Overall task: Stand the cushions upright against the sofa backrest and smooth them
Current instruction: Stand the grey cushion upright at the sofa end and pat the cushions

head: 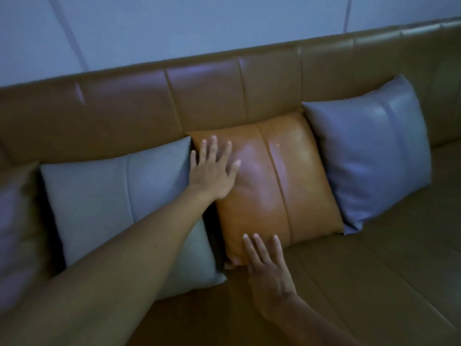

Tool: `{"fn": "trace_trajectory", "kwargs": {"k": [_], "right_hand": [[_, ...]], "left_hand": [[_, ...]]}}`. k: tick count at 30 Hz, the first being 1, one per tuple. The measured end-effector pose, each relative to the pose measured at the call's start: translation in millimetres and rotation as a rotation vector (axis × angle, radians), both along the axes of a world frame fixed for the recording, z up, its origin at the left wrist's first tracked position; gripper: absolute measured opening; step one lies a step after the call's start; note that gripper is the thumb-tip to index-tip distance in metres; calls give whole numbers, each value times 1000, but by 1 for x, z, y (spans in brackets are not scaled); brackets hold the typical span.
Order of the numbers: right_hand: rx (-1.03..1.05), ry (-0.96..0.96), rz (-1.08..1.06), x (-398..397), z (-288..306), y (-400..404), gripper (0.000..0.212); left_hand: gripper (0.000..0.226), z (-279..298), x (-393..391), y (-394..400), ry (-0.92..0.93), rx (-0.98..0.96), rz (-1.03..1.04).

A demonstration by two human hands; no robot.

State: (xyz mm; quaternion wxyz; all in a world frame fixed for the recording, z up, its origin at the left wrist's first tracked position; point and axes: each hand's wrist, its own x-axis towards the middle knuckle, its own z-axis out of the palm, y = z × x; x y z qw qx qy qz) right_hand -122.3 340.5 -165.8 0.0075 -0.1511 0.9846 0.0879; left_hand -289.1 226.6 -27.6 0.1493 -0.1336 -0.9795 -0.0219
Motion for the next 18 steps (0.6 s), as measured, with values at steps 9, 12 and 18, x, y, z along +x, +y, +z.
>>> {"fn": "trace_trajectory", "kwargs": {"k": [9, 12, 18], "right_hand": [[-759, -346, -226, 14, -16, -111, 79], [-731, -416, -443, 18, -33, -124, 88], [-623, 57, 68, 10, 20, -177, 60]], "left_hand": [[70, -8, 25, -135, 130, -304, 33], [67, 13, 19, -165, 93, -118, 212], [69, -3, 59, -218, 203, 139, 261]]}}
